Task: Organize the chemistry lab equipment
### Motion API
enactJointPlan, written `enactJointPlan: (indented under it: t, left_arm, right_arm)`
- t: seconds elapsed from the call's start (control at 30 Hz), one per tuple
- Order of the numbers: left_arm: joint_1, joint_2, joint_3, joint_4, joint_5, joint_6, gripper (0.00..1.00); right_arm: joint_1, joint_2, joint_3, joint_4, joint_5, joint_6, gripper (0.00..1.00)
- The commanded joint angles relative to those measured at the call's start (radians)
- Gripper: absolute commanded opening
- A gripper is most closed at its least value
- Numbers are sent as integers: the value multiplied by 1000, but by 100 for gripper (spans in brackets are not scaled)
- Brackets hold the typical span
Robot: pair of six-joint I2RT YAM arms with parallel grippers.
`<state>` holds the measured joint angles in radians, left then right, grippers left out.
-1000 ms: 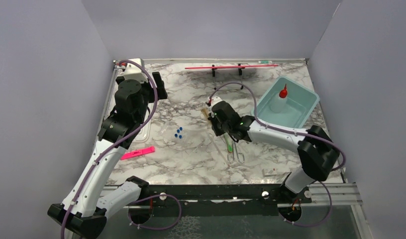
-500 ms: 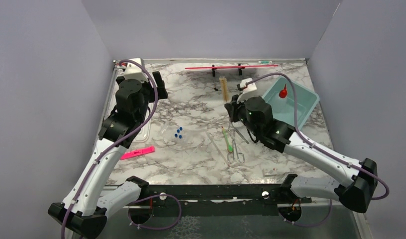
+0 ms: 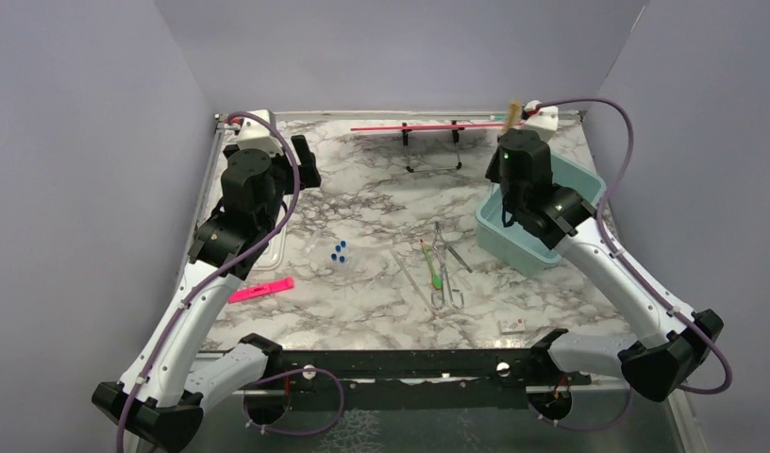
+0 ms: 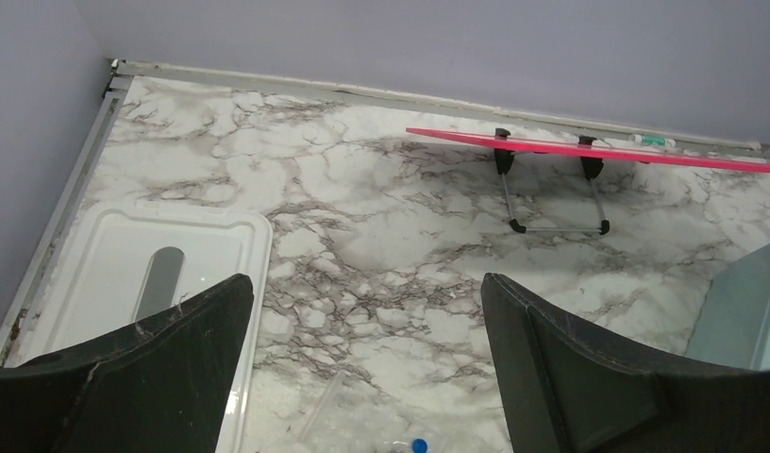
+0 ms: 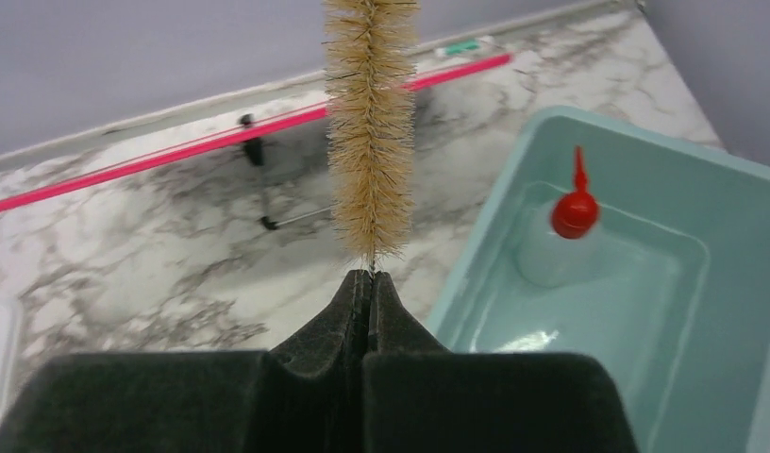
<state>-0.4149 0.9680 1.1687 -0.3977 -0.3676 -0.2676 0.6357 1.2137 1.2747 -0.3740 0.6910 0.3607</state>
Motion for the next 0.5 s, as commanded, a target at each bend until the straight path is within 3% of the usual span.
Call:
enactJointPlan:
  t: [0.0,0.3,0.47]
  left_arm:
    - [-5,-17,-1,20,27,-8,94]
    - [-7,-9,3,23,30,-7,94]
    - [-8,-18,3,23,23,3,94]
  right_arm:
    - [-155,5,34,-213,9,147,1]
    - [-474,32,-96,-267,-214,253,1]
    - [-562,108,-172,-215,-295,249,1]
